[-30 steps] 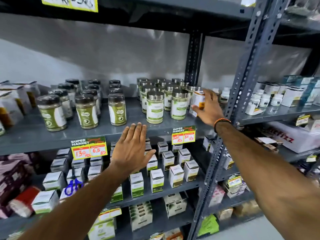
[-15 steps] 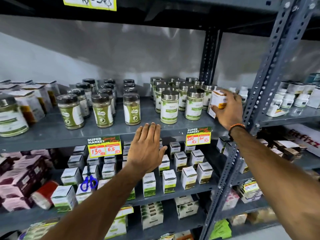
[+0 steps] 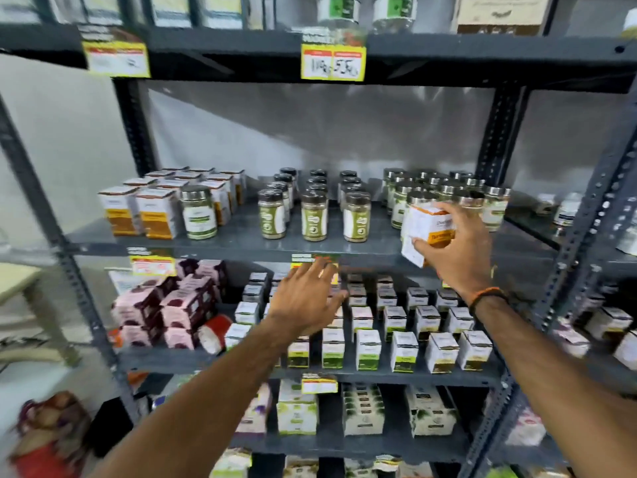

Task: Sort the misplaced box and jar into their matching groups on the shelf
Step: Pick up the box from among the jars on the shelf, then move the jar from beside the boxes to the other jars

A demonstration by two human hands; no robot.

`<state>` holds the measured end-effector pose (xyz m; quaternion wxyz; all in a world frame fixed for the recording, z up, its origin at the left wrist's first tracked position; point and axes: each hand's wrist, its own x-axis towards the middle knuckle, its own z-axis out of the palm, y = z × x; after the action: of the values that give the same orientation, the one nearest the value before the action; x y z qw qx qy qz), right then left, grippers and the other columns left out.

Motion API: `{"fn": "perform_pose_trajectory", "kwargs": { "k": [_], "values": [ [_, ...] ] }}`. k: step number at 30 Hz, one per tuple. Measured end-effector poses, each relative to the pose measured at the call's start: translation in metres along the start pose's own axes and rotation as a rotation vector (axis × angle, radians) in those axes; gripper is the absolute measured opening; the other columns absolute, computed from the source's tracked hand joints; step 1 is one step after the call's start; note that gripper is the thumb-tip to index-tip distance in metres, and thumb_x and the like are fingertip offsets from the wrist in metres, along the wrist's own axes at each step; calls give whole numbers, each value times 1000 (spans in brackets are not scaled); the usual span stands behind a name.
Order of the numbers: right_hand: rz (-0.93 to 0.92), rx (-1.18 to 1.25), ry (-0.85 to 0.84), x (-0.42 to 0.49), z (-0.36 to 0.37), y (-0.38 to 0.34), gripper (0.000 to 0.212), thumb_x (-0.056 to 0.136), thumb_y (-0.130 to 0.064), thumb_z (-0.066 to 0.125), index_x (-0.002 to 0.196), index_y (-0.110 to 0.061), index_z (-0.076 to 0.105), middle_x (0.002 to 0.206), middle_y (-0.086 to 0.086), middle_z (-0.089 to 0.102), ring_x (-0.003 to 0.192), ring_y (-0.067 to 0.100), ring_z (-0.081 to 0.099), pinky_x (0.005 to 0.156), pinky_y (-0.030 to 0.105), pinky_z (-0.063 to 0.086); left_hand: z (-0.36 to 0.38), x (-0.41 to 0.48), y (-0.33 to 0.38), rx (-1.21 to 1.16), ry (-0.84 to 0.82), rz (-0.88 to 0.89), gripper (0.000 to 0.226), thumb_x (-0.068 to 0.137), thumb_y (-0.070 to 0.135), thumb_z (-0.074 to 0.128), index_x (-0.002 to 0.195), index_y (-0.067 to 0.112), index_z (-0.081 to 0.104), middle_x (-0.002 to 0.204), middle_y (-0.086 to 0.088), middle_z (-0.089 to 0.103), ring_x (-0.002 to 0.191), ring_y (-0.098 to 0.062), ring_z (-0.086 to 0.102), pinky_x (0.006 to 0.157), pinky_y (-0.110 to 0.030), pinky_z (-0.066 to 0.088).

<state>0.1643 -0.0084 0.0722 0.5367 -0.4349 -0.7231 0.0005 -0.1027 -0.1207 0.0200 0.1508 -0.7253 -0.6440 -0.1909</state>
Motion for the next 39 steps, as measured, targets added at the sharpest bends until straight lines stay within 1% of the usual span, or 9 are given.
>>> {"fn": "perform_pose_trajectory", "kwargs": {
  "k": [3,6,9,11,14,17,22,28,39],
  "values": [
    [-63,80,-82,-13,47,-60,72,70,-31,92,135,-25,62,125,5,64,105,5,48,88,5,34,-27,-39,-70,34,37,-72,47,96,56,40,128,24,53,126,-4,60,117,-31,57,93,-49,50],
    [-94,138,-125,-22,99,-116,72,68,-36,93,133,-29,61,122,1,64,103,4,48,86,7,33,-56,-70,-156,94,110,-164,41,95,51,44,122,23,56,118,-6,63,108,-34,61,85,-47,53],
    [-110,192,-129,-29,152,-171,70,67,-38,91,131,-29,63,118,-3,64,100,2,48,88,-4,28,-78,-98,-249,145,155,-298,48,94,48,49,128,15,58,121,-16,65,104,-43,64,83,-52,54],
    [-104,189,-123,-29,181,-198,70,68,-39,90,132,-29,63,121,-1,64,105,7,53,92,0,30,-90,-109,-303,124,169,-364,53,94,49,49,133,15,53,122,-19,64,104,-47,64,83,-54,54],
    [-59,143,-86,-22,221,-230,73,71,-40,89,137,-29,60,128,2,63,116,16,56,96,23,42,-99,-110,-368,66,175,-402,55,89,55,52,127,15,51,121,-19,63,109,-46,61,86,-56,54],
    [16,47,-27,-17,246,-249,74,72,-43,89,139,-31,58,131,4,62,117,17,54,89,22,35,-94,-101,-412,16,131,-384,66,88,56,52,130,6,49,128,-22,59,119,-45,57,94,-57,51],
    [64,-40,10,-14,269,-267,77,71,-37,92,140,-30,57,133,7,57,113,22,58,87,29,47,-74,-84,-452,29,63,-340,75,95,60,51,140,0,43,140,-24,53,131,-43,49,103,-57,47],
    [135,-69,-19,-9,294,-274,76,74,-37,92,141,-28,57,133,11,56,108,29,65,88,42,60,-51,-79,-473,113,-2,-290,85,97,68,20,153,4,32,161,-21,35,150,-35,31,124,-49,23],
    [184,-181,-31,-9,326,-279,81,78,-53,87,146,-28,51,151,11,45,118,37,65,83,53,63,-32,-82,-481,104,56,-292,90,97,73,14,155,6,31,163,-16,33,152,-31,27,125,-48,18]
  ]
}}
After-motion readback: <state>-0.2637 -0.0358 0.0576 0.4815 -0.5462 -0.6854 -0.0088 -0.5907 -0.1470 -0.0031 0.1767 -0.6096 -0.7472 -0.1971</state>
